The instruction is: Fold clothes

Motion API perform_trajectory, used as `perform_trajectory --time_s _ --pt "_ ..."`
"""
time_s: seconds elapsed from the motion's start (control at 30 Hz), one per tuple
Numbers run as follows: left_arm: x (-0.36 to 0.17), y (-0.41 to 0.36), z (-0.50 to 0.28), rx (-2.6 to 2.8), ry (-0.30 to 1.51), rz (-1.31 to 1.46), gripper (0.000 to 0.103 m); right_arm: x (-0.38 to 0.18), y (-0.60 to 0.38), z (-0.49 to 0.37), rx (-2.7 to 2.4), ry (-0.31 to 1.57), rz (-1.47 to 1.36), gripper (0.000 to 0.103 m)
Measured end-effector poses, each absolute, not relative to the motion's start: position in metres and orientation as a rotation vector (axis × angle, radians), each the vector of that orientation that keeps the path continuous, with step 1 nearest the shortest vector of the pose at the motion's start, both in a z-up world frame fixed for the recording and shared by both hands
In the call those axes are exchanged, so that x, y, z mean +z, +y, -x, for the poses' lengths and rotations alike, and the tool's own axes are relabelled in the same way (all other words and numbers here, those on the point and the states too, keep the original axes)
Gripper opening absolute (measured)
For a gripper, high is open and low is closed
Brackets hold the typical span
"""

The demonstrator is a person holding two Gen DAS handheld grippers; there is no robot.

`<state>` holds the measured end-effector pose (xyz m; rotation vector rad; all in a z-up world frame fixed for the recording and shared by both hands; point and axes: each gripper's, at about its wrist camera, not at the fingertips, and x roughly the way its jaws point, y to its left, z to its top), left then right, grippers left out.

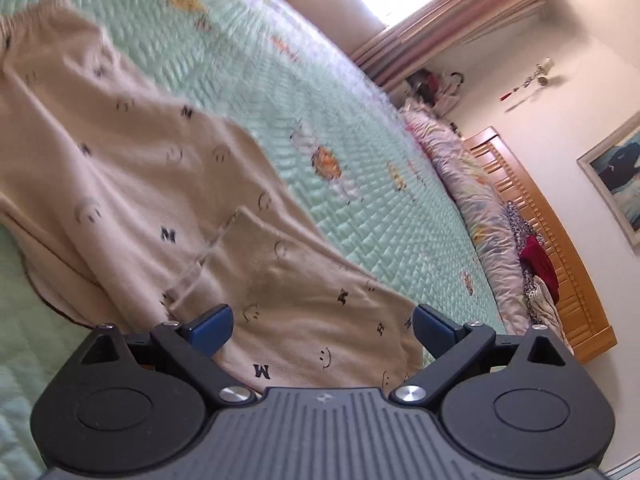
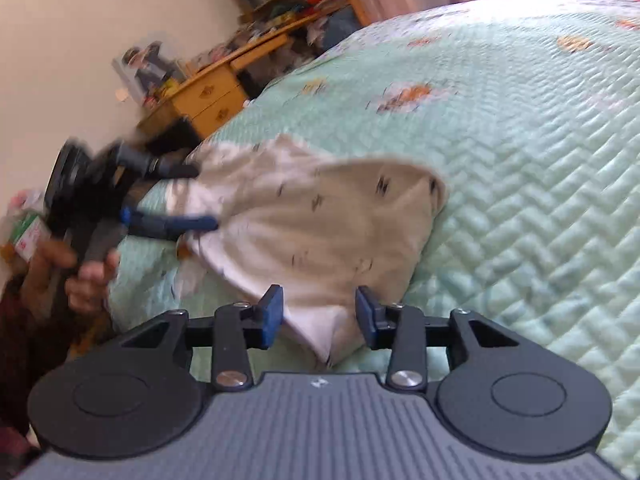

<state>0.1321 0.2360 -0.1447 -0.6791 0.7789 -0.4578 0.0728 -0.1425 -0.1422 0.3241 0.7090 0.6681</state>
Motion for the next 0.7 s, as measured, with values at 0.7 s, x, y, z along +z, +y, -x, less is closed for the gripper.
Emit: perform_trajectory --time_s 0.7 --pt "-0.152 0.268 -0.106 -0.441 0.757 0.846 0.1 -0.197 -0.16 -0.161 0.695 0.84 -0.764 0.062"
